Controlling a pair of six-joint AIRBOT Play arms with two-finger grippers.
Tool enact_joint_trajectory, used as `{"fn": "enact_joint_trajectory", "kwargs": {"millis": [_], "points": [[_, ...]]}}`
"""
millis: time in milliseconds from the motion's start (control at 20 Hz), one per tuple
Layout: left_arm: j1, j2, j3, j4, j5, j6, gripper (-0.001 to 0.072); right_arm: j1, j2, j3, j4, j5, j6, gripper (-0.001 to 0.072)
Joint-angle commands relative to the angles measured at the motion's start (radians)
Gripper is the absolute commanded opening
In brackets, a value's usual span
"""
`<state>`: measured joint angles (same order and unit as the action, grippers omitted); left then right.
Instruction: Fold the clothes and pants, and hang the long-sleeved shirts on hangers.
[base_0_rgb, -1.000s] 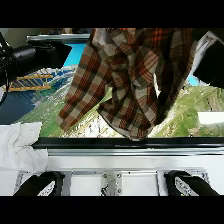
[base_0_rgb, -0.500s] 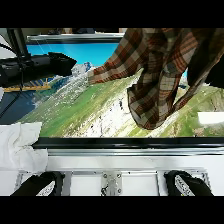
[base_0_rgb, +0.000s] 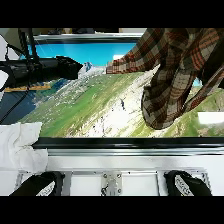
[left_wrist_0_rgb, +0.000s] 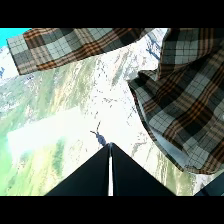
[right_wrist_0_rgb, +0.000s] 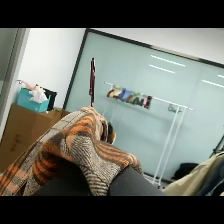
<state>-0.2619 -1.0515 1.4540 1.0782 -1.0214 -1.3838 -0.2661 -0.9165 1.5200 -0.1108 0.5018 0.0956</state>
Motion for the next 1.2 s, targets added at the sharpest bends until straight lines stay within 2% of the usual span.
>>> {"fn": "enact_joint_trajectory", "kwargs": {"millis": [0, 200, 500, 600, 750, 950, 1050, 1150], "points": [[-0.001, -0.001, 0.0, 0.0, -0.001, 0.0, 0.002, -0.001, 0.005, 0.001, -0.002, -0.053, -0.03, 0.002], [-0.001, -0.001, 0.0, 0.002, -0.002, 0.0, 0.002, -0.001, 0.013, 0.001, -0.021, -0.167, -0.055, 0.0019], [-0.001, -0.001, 0.0, 0.002, -0.019, 0.0, 0.002, 0.0, 0.031, 0.001, -0.055, -0.343, -0.178, 0.002], [-0.001, -0.001, 0.0, 0.002, -0.019, 0.0, 0.002, 0.0, 0.04, 0.001, -0.054, -0.44, -0.222, 0.0019], [-0.001, -0.001, 0.0, 0.002, -0.021, 0.0, 0.002, -0.001, 0.055, 0.001, -0.056, -0.569, -0.232, 0.0019], [-0.001, -0.001, 0.0, 0.003, -0.06, 0.0, 0.002, -0.002, 0.054, 0.001, -0.184, -0.76, -0.234, 0.0019], [-0.001, -0.001, 0.0, 0.003, -0.087, 0.0, 0.002, -0.035, 0.051, 0.001, -0.204, -0.782, -0.295, 0.002], [-0.001, -0.001, 0.0, 0.003, -0.11, -0.001, 0.002, -0.105, 0.047, 0.001, -0.204, -0.783, -0.29, 0.002]]}}
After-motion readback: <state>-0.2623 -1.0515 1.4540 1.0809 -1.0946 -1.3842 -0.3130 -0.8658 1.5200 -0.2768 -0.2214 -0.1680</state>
